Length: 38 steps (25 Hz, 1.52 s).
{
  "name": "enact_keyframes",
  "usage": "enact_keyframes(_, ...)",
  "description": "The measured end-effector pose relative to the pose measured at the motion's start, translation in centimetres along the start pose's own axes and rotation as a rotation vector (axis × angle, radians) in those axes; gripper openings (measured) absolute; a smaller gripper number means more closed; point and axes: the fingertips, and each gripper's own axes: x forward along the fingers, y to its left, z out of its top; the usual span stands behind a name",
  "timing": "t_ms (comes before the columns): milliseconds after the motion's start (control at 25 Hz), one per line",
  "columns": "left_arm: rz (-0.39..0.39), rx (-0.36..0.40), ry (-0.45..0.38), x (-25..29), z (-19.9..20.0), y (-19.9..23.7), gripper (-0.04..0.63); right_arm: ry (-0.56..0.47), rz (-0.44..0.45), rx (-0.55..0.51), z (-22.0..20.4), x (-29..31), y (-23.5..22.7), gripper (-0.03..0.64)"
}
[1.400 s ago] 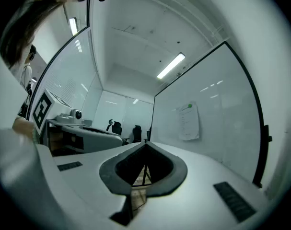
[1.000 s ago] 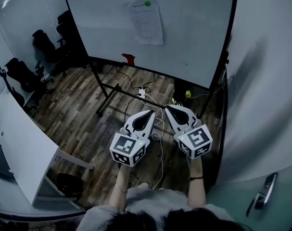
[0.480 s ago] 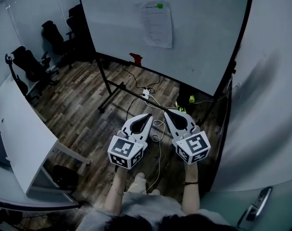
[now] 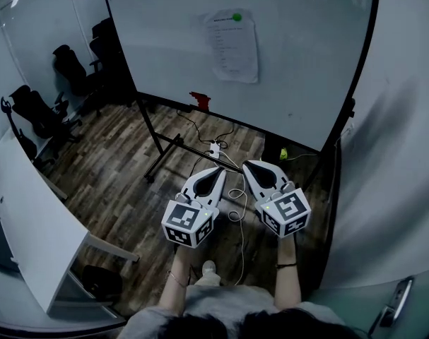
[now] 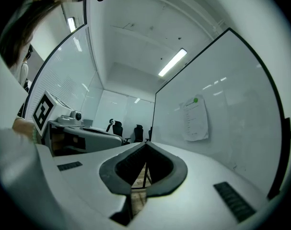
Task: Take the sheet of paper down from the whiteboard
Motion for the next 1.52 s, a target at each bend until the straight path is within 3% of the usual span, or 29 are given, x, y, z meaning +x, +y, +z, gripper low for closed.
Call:
enact_keyframes(320, -0.026, 0.013, -0.005, 3.6, 0.8, 6.8, 0.003, 0.001, -0.07, 0.003, 0.3, 6.0, -2.7, 0.002)
enact_keyframes(600, -0.076, 0.092, 0.051, 6.1, 0.5, 10.6, 0.003, 0.009, -0.152, 0.002, 0.1, 10.0, -4.4, 0.0)
enact_keyframes(1000, -0.155, 0.05, 0.033, 8.3, -0.4, 13.3, 0.003, 0.004, -0.186, -0.004, -0.5, 13.4, -5.7, 0.001)
enact_keyframes(1520, -0.089, 0.122, -0.052, 15.1, 1.8, 19.3, 0.003, -0.021, -0.199, -0.016, -0.1, 19.5, -12.5, 0.0)
